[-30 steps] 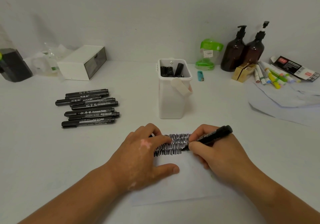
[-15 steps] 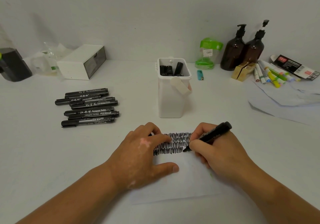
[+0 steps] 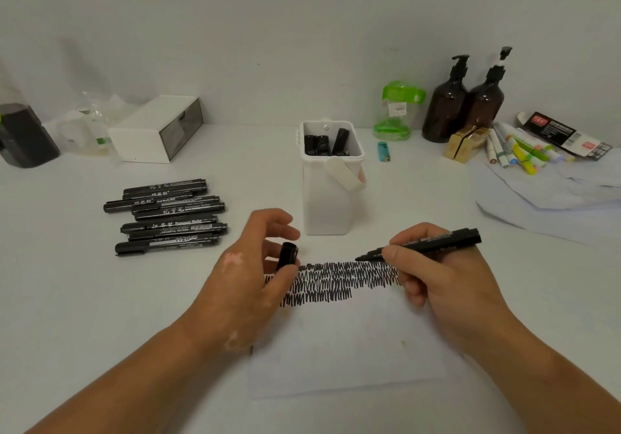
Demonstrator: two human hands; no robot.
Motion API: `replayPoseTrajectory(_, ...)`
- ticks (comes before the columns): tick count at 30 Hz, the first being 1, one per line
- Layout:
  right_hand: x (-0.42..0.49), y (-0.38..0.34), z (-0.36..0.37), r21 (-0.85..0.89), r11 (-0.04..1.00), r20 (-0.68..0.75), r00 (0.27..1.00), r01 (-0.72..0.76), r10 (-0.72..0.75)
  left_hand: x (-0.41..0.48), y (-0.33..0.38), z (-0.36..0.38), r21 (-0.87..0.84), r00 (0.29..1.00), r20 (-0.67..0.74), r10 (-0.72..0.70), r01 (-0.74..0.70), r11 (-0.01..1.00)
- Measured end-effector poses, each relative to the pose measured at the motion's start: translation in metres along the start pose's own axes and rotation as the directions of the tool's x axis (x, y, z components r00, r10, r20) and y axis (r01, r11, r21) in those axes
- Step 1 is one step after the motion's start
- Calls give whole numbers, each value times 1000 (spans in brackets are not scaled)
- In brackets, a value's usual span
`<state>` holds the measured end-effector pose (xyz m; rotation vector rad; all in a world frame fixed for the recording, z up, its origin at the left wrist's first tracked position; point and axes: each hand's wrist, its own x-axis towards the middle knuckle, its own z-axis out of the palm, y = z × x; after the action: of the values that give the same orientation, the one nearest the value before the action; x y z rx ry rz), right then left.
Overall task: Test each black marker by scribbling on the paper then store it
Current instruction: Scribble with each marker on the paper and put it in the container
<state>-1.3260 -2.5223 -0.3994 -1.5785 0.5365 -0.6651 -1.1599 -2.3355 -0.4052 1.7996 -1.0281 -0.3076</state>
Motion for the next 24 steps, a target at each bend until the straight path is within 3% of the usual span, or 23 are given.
replayPoseTrajectory(4, 0, -3, 0, 161, 987, 49, 999, -10, 2, 4, -4, -2, -145, 992, 3, -129, 128, 981)
replayPoseTrajectory(8, -2, -8, 3, 335, 938, 101, 993, -89, 58, 4, -4, -2, -112, 995, 25, -94, 96, 989)
replayPoseTrajectory(15, -5, -10, 5, 256, 967, 86, 996, -17, -5, 1, 1, 0, -94, 997, 74, 25, -18, 995)
replayPoseTrajectory(24, -14, -15, 12, 142, 989, 245, 969, -41, 5, -2, 2, 0, -43, 966, 184, 181, -176, 983)
